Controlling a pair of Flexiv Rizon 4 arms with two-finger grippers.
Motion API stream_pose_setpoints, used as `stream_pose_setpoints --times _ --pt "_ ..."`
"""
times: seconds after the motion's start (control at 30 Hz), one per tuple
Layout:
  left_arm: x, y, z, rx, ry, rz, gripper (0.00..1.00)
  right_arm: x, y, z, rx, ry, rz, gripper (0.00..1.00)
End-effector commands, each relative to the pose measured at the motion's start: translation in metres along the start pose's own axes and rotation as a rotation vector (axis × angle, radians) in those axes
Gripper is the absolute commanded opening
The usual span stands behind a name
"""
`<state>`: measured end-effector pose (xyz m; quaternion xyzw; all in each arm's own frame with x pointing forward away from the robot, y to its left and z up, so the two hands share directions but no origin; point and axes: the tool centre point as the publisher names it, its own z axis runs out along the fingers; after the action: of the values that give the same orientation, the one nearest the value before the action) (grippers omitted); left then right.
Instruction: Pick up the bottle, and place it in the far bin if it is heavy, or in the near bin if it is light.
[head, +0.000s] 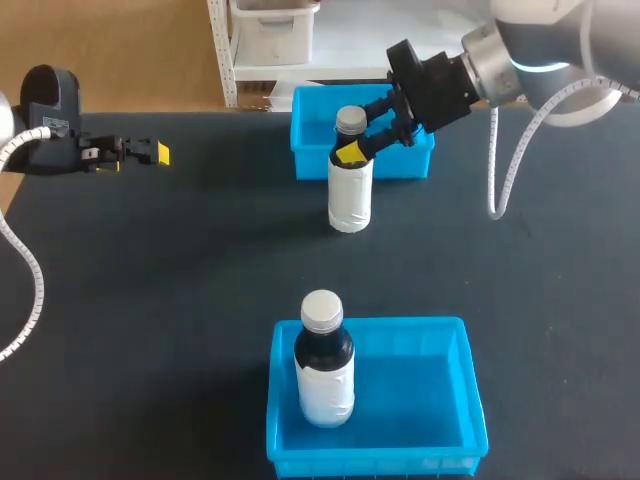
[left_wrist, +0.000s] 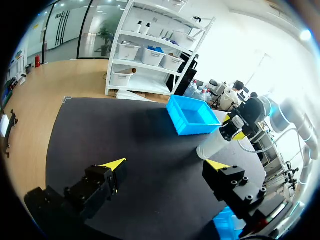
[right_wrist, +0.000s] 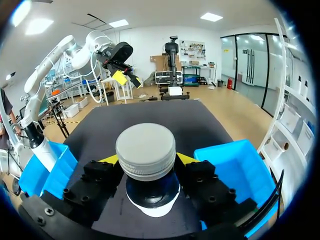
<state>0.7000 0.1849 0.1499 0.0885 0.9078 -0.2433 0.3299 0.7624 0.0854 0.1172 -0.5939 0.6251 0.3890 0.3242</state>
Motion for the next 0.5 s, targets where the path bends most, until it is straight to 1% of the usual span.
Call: stream_pose_setpoints --times 0.03,0.27,0.33,0.37,0.43,0.5 --pt "0.0000 0.0000 0.0000 0.000 0.000 0.000 1.00 -0.0005 -0.0003 0.0006 0.001 0.000 -0.001 0.62" --pt "0.0000 0.0000 0.0000 0.000 0.000 0.000 1.00 -0.0007 0.0006 0.0002 0.003 0.001 0.000 0.61" --pt "0.0000 0.0000 0.0000 0.000 0.000 0.000 1.00 -0.0007 0.0007 0.0001 0.003 0.001 0.000 0.60" --pt "0.0000 0.0000 0.0000 0.000 0.000 0.000 1.00 -0.0008 0.0008 0.0000 0.003 0.001 0.000 0.56" --pt "0.0000 0.0000 0.0000 0.000 0.000 0.000 1.00 -0.0009 0.0010 -0.0003 0.004 0.001 -0.001 0.54" --pt "0.0000 0.0000 0.0000 0.000 0.000 0.000 1.00 -0.0010 0.0011 -0.0010 0.005 0.001 0.000 0.55"
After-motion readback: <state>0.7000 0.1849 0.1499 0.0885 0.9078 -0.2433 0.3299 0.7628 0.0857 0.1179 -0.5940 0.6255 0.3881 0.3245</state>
